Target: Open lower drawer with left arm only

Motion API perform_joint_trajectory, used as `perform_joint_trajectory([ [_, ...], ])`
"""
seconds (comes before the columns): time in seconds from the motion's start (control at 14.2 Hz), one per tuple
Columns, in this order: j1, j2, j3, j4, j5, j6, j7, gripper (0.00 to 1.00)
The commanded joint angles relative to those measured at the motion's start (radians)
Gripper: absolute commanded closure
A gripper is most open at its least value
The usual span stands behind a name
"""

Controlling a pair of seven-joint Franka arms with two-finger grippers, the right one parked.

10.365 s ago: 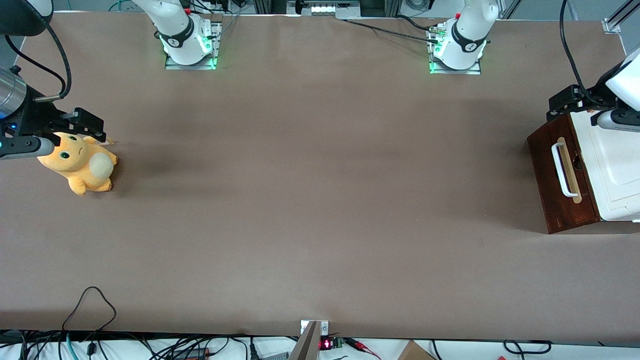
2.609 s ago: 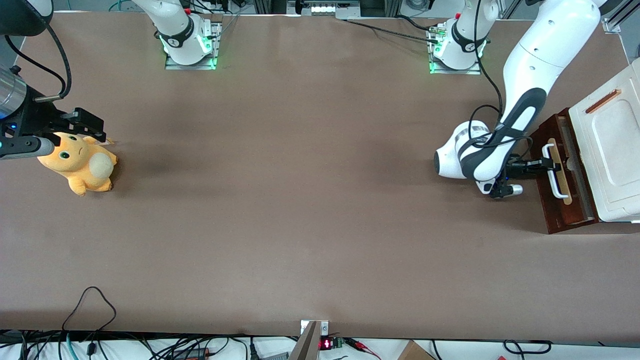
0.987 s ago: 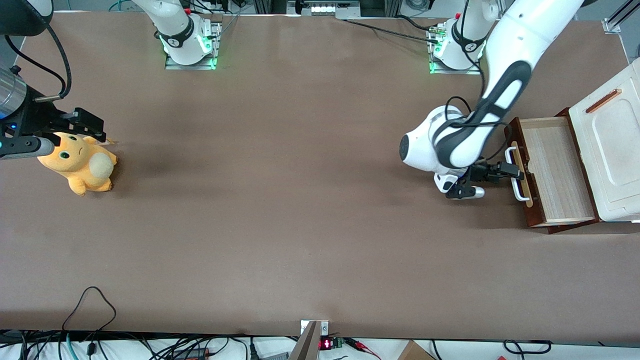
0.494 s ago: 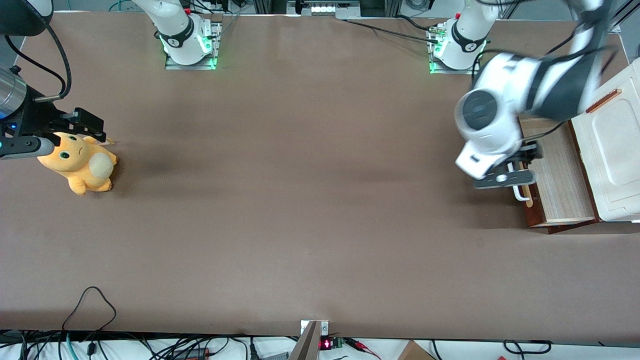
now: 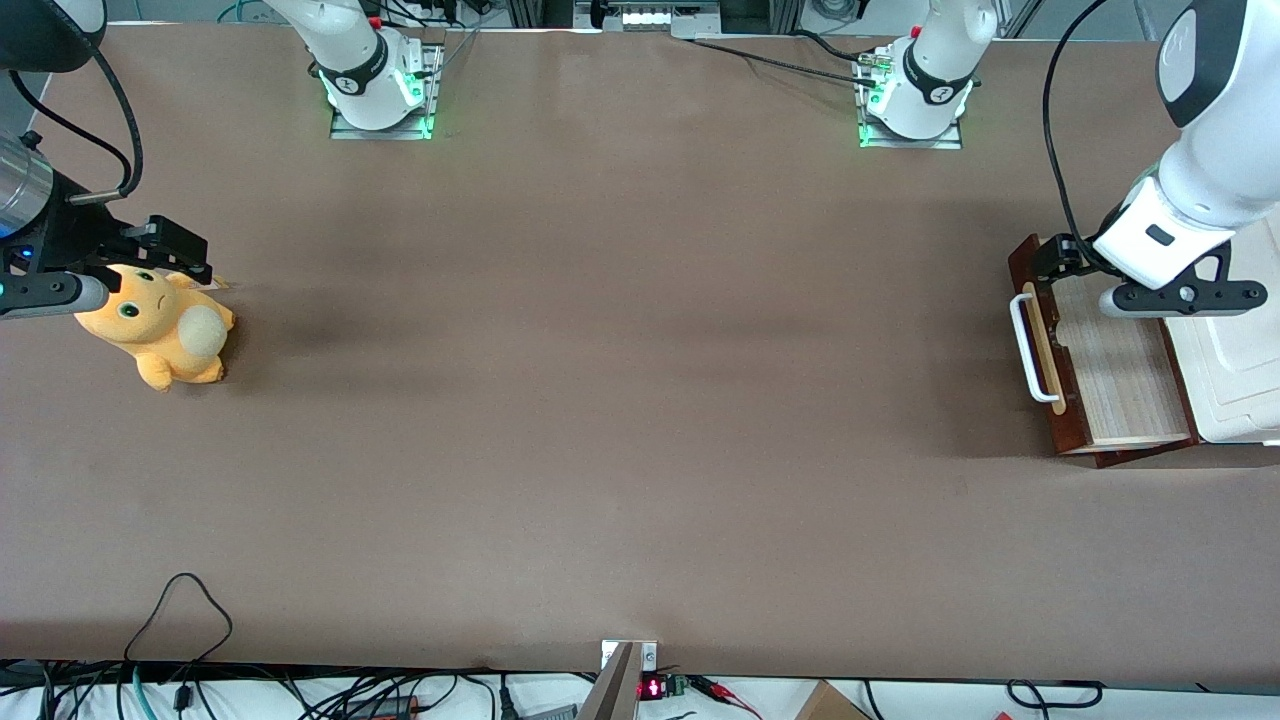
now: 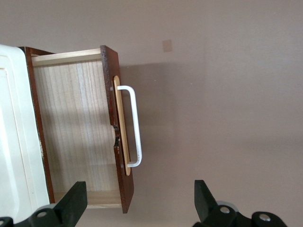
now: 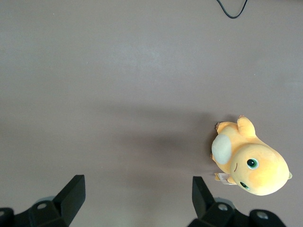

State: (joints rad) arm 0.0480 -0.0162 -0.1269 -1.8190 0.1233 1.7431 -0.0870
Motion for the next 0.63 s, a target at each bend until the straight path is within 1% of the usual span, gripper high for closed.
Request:
perform_joint_trajectory([
  [0.0,-0.020,-0.013,0.016,0.010,-0.045,0.006,0.026,0.00],
  [0.28,-0.020,-0.011,0.027,0.012,-0.091,0.032,0.047,0.00],
  [0.56,-0.019,-0.011,0.029,0.012,-0.091,0.029,0.049,0.00],
])
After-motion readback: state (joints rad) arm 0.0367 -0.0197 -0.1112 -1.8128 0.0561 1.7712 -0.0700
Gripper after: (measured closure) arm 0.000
